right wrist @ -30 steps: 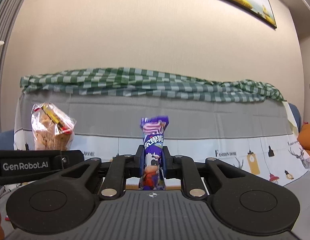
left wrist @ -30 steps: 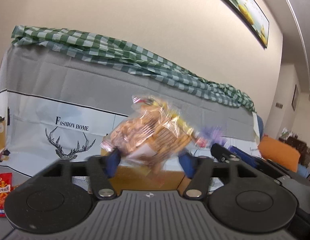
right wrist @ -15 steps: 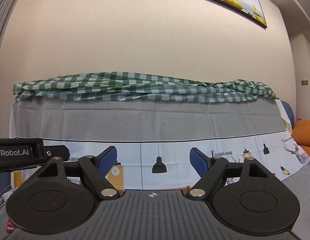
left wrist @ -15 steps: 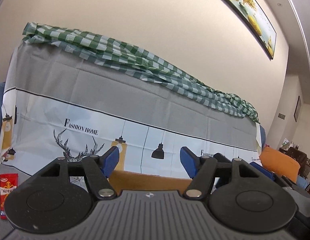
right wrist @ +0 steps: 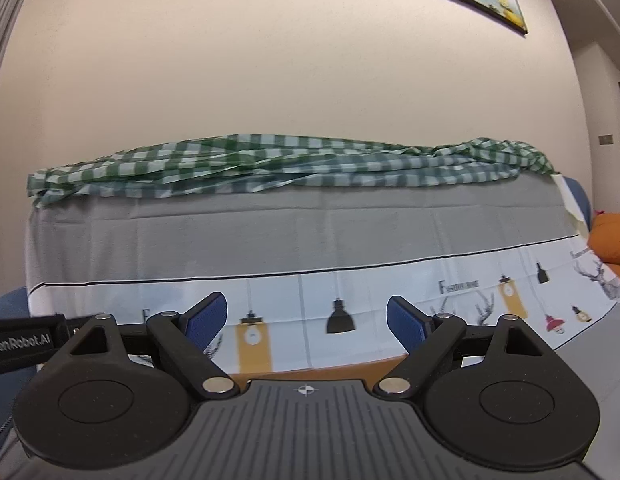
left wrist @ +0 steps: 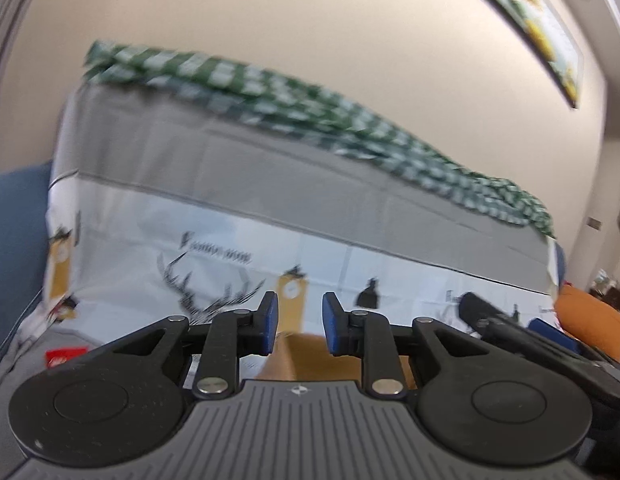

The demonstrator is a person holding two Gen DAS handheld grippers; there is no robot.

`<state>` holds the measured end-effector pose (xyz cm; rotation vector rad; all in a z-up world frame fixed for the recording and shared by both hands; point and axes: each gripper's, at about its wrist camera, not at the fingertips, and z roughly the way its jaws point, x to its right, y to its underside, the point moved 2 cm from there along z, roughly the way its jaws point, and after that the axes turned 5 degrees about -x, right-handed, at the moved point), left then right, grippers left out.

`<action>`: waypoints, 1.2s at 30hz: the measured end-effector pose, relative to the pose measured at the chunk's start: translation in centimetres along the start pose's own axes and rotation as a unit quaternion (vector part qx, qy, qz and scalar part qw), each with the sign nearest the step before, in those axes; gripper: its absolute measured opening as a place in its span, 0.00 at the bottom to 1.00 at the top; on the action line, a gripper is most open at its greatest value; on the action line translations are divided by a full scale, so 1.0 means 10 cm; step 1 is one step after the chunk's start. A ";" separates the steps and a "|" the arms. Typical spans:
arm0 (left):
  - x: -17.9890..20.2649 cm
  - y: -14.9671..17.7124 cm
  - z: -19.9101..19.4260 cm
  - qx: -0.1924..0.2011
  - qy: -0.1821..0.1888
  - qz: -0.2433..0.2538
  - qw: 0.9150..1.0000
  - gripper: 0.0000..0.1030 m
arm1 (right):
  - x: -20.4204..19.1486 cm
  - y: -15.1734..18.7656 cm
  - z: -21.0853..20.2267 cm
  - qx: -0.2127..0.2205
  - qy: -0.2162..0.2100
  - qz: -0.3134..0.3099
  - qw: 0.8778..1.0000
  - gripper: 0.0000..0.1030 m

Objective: Organize snacks
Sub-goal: 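Move both open grippers back to the remaining snacks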

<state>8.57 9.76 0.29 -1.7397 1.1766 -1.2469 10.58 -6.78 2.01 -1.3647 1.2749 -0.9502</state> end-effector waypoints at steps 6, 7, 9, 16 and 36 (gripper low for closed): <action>-0.57 0.10 0.16 -0.044 -0.065 -0.051 0.996 0.25 | -0.23 0.07 0.01 -0.009 -0.028 0.001 1.000 0.65; -0.70 0.13 0.19 -0.054 -0.082 -0.061 0.993 0.25 | -0.26 0.09 0.01 -0.011 -0.034 0.001 0.999 0.59; -0.92 0.19 0.25 -0.076 -0.112 -0.079 0.988 0.25 | -0.34 0.12 0.02 -0.019 -0.054 0.005 0.998 0.42; -1.61 0.35 0.39 -0.128 -0.214 -0.122 0.961 0.48 | -0.72 0.31 -0.02 -0.047 -0.107 0.019 0.993 0.35; -2.01 0.70 0.91 -0.208 -0.294 -0.079 0.929 0.83 | -1.41 0.68 0.00 -0.128 -0.206 0.030 0.970 0.49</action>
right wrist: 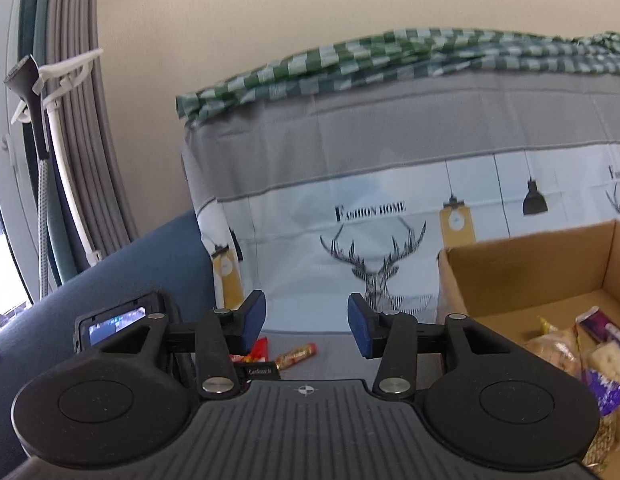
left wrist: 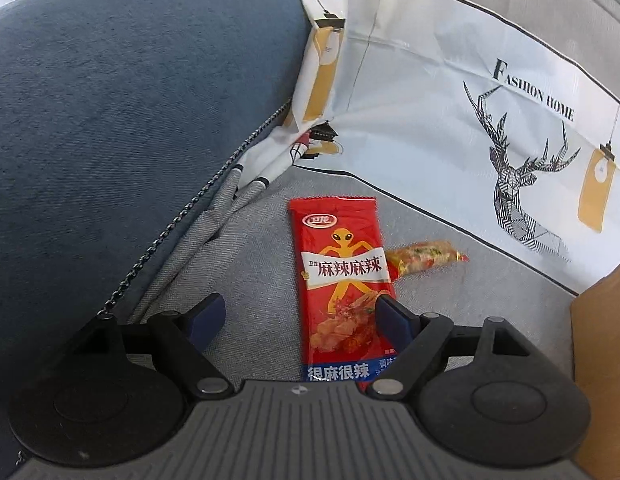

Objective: Organize snacks
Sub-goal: 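Move both open grippers back to the remaining snacks, then grasp the gold-wrapped candy with the right gripper while the left gripper reaches the red spicy packet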

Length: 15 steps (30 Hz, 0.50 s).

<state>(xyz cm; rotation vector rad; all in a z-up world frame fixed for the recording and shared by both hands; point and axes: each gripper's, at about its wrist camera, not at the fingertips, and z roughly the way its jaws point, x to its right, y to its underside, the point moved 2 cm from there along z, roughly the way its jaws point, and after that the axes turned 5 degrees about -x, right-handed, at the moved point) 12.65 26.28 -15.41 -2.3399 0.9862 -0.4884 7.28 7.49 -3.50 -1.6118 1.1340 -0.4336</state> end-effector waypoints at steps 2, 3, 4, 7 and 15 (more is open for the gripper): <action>0.02 0.01 0.02 -0.004 -0.001 0.009 1.000 0.82 | 0.02 0.02 0.04 -0.010 0.004 0.003 1.000 0.49; 0.02 0.01 0.02 -0.006 0.000 0.011 1.000 0.80 | 0.03 0.03 0.07 -0.014 0.005 0.005 1.000 0.49; 0.02 0.01 0.02 -0.004 0.003 0.012 1.000 0.74 | 0.03 0.04 0.08 -0.019 0.006 0.005 1.000 0.49; 0.03 0.00 -0.02 -0.004 0.013 0.019 1.000 0.45 | 0.02 0.07 0.11 -0.027 0.008 0.006 1.000 0.51; -0.18 -0.03 -0.14 -0.028 0.025 -0.040 0.998 0.12 | -0.02 0.05 0.11 -0.034 0.014 0.000 0.999 0.53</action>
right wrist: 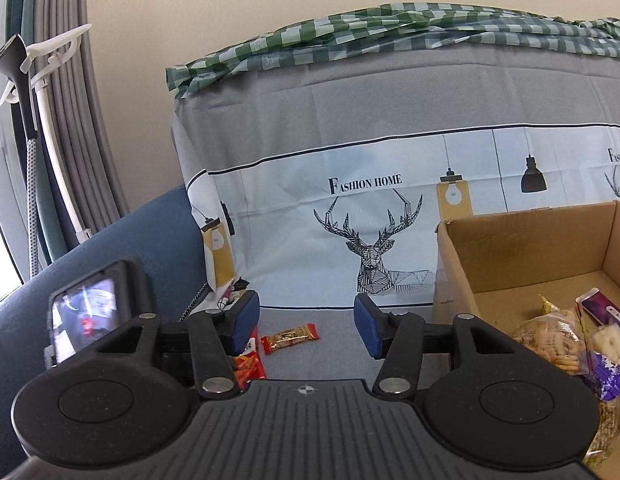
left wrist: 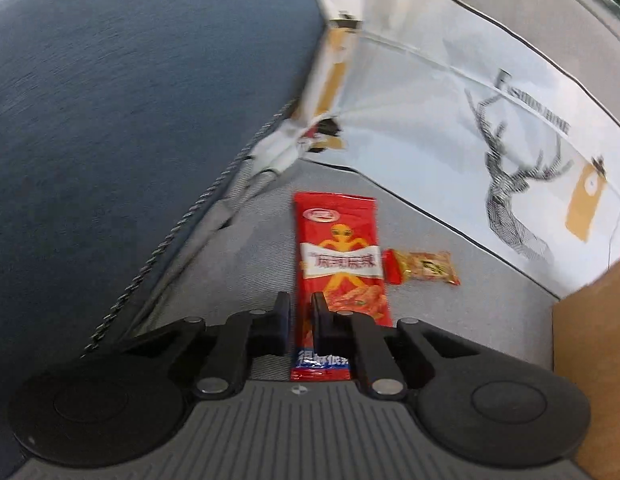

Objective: Organize snacks
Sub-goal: 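Grasp the gold-wrapped candy with the right gripper while the left gripper reaches the red spicy packet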

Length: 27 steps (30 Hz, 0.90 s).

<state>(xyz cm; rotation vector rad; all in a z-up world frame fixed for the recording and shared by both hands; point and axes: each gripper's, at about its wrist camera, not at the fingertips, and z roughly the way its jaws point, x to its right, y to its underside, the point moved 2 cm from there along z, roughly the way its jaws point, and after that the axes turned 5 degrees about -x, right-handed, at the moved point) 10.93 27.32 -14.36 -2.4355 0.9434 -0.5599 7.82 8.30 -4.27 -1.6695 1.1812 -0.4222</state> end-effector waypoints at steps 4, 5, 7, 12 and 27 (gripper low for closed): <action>-0.11 -0.06 -0.06 0.018 0.020 -0.038 0.999 0.45 | 0.01 -0.01 0.00 -0.003 0.006 -0.005 1.000 0.55; -0.09 -0.07 -0.06 0.023 0.029 -0.038 0.999 0.48 | 0.01 0.00 0.01 -0.007 0.007 -0.006 1.000 0.55; 0.00 -0.08 -0.07 0.028 0.031 -0.019 0.999 0.56 | 0.02 0.01 0.03 -0.021 0.005 -0.001 1.000 0.55; 0.22 0.01 0.01 0.011 0.004 0.038 0.999 0.70 | 0.06 -0.01 0.07 -0.046 -0.003 0.010 0.999 0.55; -0.28 0.16 -0.21 -0.073 0.008 -0.124 0.990 0.14 | 0.13 -0.29 0.77 -0.159 -0.012 0.092 0.983 0.44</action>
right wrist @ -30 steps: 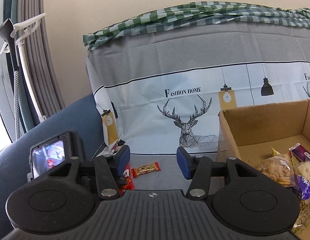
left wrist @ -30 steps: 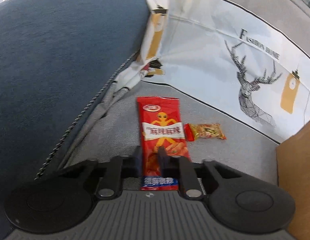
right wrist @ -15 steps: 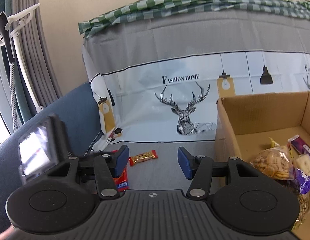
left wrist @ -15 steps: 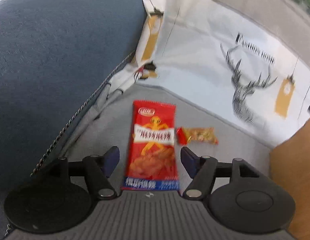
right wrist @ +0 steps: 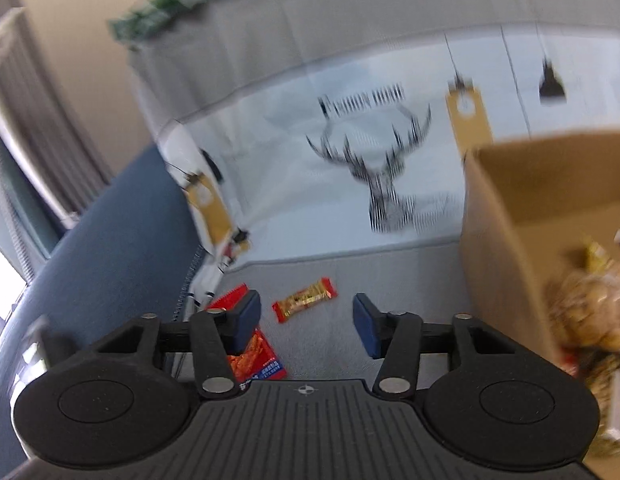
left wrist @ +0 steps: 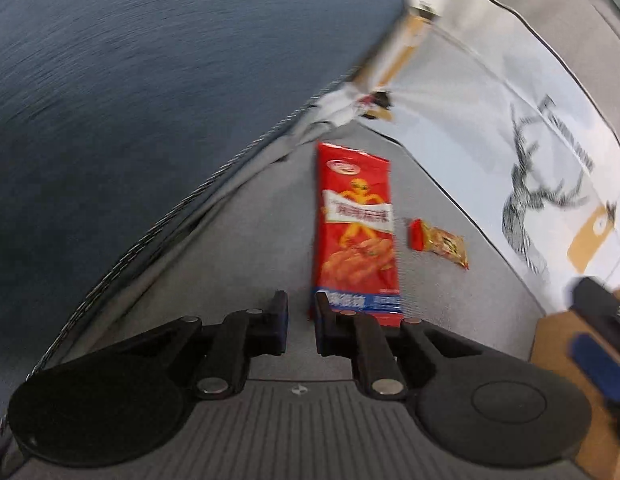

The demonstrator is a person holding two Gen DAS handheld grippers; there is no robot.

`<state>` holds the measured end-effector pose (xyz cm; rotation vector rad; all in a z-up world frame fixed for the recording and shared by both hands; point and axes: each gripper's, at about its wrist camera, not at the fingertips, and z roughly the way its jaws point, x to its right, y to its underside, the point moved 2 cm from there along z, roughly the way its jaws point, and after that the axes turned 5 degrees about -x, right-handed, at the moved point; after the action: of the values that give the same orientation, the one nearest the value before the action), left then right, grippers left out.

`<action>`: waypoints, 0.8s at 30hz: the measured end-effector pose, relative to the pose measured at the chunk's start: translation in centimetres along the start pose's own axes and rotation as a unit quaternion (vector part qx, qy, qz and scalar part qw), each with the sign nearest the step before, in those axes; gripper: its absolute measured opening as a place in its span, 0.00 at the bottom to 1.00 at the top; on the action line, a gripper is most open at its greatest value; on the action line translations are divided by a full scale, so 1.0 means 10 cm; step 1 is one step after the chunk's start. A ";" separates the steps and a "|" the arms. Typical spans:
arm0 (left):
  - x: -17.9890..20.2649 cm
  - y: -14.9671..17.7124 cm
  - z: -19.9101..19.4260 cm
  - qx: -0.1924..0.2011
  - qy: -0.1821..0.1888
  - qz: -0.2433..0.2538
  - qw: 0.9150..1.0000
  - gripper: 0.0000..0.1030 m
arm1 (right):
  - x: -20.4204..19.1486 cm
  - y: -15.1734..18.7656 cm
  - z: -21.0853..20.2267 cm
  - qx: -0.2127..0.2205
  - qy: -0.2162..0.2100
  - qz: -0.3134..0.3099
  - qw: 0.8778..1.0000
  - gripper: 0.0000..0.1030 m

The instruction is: Organize snacks

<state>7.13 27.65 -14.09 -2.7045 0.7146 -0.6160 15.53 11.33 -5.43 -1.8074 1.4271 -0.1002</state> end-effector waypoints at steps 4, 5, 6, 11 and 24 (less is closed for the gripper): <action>-0.17 -0.08 -0.02 -0.012 0.008 -0.048 0.999 0.20 | -0.05 -0.14 0.51 -0.058 0.008 0.022 0.998 0.44; -0.19 -0.11 -0.02 -0.015 0.011 -0.053 0.998 0.22 | -0.06 -0.15 0.63 -0.071 0.011 0.029 0.997 0.44; -0.21 -0.13 -0.03 -0.016 0.013 -0.055 0.998 0.28 | -0.06 -0.17 0.75 -0.082 0.014 0.039 0.996 0.44; -0.24 -0.20 -0.05 -0.020 0.015 -0.054 0.998 0.36 | -0.07 -0.25 1.17 -0.097 0.029 0.065 0.993 0.45; -0.26 -0.27 -0.05 -0.042 0.044 -0.054 0.997 0.41 | -0.36 -0.20 1.62 -0.115 0.111 -0.041 0.986 0.17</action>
<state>5.95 31.14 -13.53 -2.8239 0.6314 -0.7524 24.17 23.13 -13.52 -2.0985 1.5720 -0.1896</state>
